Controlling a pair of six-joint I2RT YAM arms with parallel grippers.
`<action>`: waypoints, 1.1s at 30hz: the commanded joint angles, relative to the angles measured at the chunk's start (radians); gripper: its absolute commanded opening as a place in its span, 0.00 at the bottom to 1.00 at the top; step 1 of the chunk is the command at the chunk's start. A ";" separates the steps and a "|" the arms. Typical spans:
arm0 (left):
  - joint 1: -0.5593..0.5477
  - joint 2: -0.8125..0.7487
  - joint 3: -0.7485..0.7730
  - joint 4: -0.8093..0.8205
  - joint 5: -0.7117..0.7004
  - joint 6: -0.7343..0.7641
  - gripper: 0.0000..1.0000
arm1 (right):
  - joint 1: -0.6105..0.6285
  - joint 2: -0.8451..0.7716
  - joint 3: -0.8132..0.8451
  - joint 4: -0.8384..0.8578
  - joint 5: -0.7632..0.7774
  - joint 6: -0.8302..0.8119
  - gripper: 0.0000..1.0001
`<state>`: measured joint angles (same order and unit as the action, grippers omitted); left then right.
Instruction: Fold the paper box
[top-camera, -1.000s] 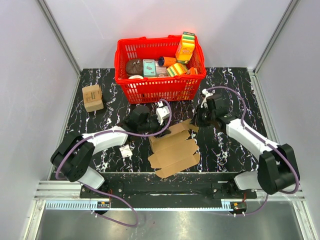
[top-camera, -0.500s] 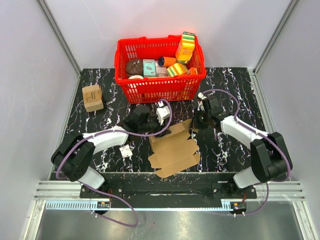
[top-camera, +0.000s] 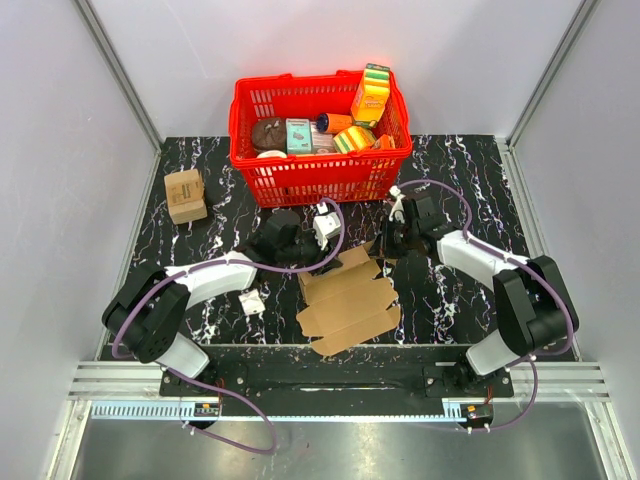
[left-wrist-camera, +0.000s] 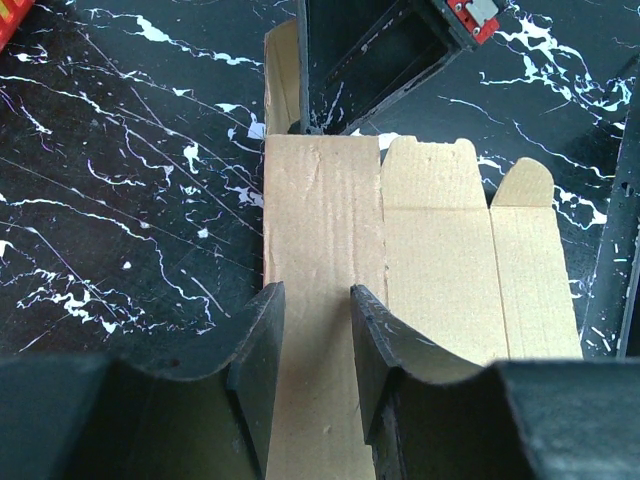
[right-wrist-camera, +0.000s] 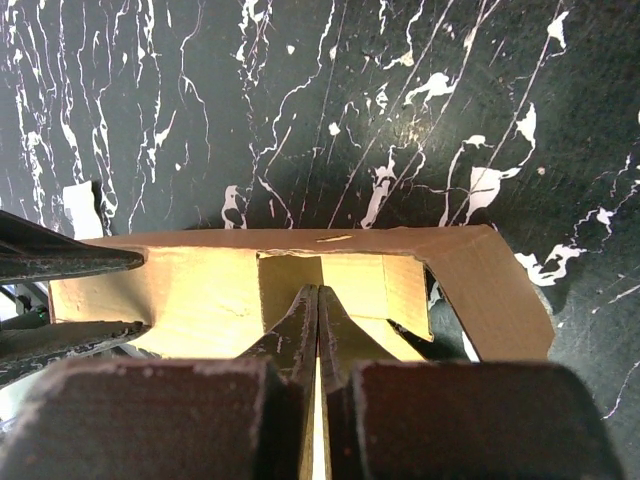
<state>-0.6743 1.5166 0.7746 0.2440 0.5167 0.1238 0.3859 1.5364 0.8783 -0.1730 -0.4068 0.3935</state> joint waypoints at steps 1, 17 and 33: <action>-0.008 0.017 0.031 0.003 0.008 0.014 0.37 | 0.001 0.013 -0.010 0.044 -0.059 0.016 0.03; -0.010 0.022 0.035 -0.003 0.006 0.019 0.37 | -0.002 0.037 -0.029 0.052 -0.144 0.059 0.03; -0.013 0.022 0.040 -0.015 -0.001 0.025 0.37 | -0.018 -0.012 -0.021 -0.035 0.021 0.028 0.10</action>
<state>-0.6781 1.5219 0.7830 0.2352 0.5156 0.1349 0.3756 1.5761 0.8303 -0.1432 -0.5079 0.4671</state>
